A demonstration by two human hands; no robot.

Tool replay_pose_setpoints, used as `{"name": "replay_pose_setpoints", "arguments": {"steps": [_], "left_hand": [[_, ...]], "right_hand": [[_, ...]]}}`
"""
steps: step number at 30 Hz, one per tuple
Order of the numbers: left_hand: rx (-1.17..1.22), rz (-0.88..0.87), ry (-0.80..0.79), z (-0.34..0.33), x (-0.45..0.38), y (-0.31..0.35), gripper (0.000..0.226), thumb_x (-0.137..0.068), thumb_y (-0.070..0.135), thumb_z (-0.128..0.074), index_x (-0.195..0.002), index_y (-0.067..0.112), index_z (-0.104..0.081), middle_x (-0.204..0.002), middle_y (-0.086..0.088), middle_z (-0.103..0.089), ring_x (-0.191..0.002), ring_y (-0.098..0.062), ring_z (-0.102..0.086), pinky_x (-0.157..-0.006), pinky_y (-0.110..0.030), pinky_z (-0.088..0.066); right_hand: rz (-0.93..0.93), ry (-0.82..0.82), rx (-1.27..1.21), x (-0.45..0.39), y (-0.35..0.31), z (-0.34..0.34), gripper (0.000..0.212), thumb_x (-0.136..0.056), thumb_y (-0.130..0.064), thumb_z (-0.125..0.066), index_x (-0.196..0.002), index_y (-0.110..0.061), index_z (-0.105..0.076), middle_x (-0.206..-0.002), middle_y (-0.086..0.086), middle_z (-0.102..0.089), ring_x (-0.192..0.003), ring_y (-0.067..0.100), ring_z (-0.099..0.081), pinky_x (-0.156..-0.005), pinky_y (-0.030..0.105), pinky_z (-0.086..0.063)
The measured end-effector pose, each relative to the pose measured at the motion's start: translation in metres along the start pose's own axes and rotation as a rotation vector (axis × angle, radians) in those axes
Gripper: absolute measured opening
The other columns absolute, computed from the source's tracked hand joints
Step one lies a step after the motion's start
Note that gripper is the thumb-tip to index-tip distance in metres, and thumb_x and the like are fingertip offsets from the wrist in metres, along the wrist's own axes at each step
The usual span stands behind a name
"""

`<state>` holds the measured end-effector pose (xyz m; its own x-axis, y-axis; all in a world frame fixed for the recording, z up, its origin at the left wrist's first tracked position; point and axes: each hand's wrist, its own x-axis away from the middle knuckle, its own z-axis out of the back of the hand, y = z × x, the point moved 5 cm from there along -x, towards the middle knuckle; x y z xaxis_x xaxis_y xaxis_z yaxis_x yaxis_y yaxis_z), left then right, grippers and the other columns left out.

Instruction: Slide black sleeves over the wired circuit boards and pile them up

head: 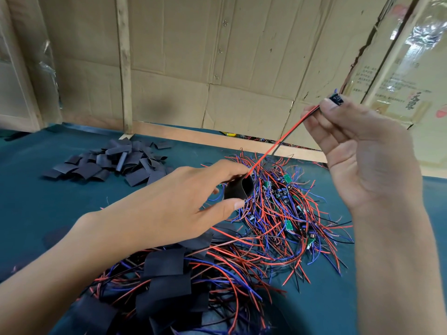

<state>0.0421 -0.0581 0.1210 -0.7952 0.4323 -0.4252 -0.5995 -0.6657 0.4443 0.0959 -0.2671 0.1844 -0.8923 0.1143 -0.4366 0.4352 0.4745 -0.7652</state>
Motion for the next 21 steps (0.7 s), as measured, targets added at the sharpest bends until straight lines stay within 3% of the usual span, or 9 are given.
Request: {"name": "replay_pose_setpoints", "arguments": {"steps": [2, 4, 7, 10, 13, 15, 17, 21], "left_hand": [[0.014, 0.008, 0.027, -0.003, -0.001, 0.006, 0.042, -0.091, 0.052, -0.049, -0.131, 0.048, -0.039, -0.119, 0.040, -0.047, -0.116, 0.023, -0.037, -0.087, 0.004, -0.033], [0.018, 0.015, 0.059, -0.004, -0.001, 0.008, 0.048, -0.083, 0.050, -0.046, -0.130, 0.046, -0.040, -0.110, 0.037, -0.047, -0.112, 0.023, -0.036, -0.083, 0.005, -0.031], [-0.041, 0.015, 0.043, -0.002, 0.000, 0.002, 0.045, -0.097, 0.050, -0.050, -0.140, 0.040, -0.041, -0.118, 0.033, -0.052, -0.116, 0.011, -0.048, -0.085, 0.000, -0.033], [-0.121, 0.001, 0.020, -0.001, 0.001, -0.003, 0.050, -0.096, 0.047, -0.050, -0.143, 0.037, -0.037, -0.132, 0.018, -0.058, -0.119, 0.001, -0.042, -0.086, -0.007, -0.032], [-0.152, -0.026, 0.054, 0.001, 0.001, -0.002, 0.049, -0.095, 0.044, -0.053, -0.141, 0.030, -0.045, -0.126, 0.017, -0.061, -0.118, -0.003, -0.039, -0.085, 0.002, -0.026], [-0.145, -0.034, 0.070, 0.002, 0.001, -0.002, 0.047, -0.095, 0.041, -0.057, -0.139, 0.029, -0.048, -0.129, 0.022, -0.049, -0.118, -0.004, -0.040, -0.084, 0.010, -0.020], [-0.141, -0.033, 0.082, 0.001, 0.001, -0.002, 0.046, -0.094, 0.044, -0.056, -0.138, 0.033, -0.046, -0.135, 0.025, -0.032, -0.117, -0.002, -0.041, -0.086, 0.008, -0.022], [-0.113, -0.009, 0.110, -0.001, 0.001, -0.004, 0.047, -0.091, 0.049, -0.055, -0.136, 0.036, -0.046, -0.122, 0.020, -0.061, -0.113, 0.000, -0.047, -0.086, -0.002, -0.031]], "right_hand": [[-0.010, 0.015, -0.005, 0.000, 0.000, 0.000, 0.012, -0.084, 0.009, -0.068, -0.092, 0.002, -0.065, -0.071, 0.008, -0.067, -0.076, 0.025, -0.067, -0.086, 0.037, -0.060], [-0.025, 0.029, -0.003, 0.000, 0.001, 0.000, 0.011, -0.083, 0.009, -0.068, -0.089, 0.001, -0.065, -0.073, 0.008, -0.068, -0.077, 0.025, -0.069, -0.084, 0.036, -0.060], [-0.045, 0.042, 0.001, 0.001, 0.002, 0.001, 0.010, -0.084, 0.009, -0.067, -0.085, -0.001, -0.064, -0.071, 0.007, -0.069, -0.075, 0.023, -0.070, -0.082, 0.033, -0.060], [-0.051, 0.050, 0.003, 0.001, 0.002, 0.001, 0.011, -0.084, 0.010, -0.066, -0.084, -0.001, -0.064, -0.071, 0.007, -0.069, -0.073, 0.023, -0.070, -0.082, 0.034, -0.060], [-0.057, 0.049, 0.004, 0.001, 0.003, 0.000, 0.010, -0.084, 0.009, -0.066, -0.086, 0.000, -0.064, -0.072, 0.008, -0.068, -0.074, 0.022, -0.070, -0.082, 0.034, -0.060], [-0.058, 0.051, 0.010, 0.001, 0.005, -0.001, 0.011, -0.084, 0.010, -0.066, -0.090, 0.001, -0.063, -0.071, 0.007, -0.068, -0.074, 0.023, -0.069, -0.082, 0.034, -0.060], [-0.059, 0.054, 0.002, 0.000, 0.006, 0.000, 0.014, -0.084, 0.010, -0.066, -0.094, 0.002, -0.062, -0.071, 0.008, -0.068, -0.074, 0.023, -0.069, -0.082, 0.034, -0.060], [-0.066, 0.040, 0.001, 0.000, 0.007, -0.002, 0.016, -0.085, 0.011, -0.065, -0.099, 0.003, -0.062, -0.072, 0.009, -0.067, -0.073, 0.023, -0.070, -0.082, 0.034, -0.060]]}}
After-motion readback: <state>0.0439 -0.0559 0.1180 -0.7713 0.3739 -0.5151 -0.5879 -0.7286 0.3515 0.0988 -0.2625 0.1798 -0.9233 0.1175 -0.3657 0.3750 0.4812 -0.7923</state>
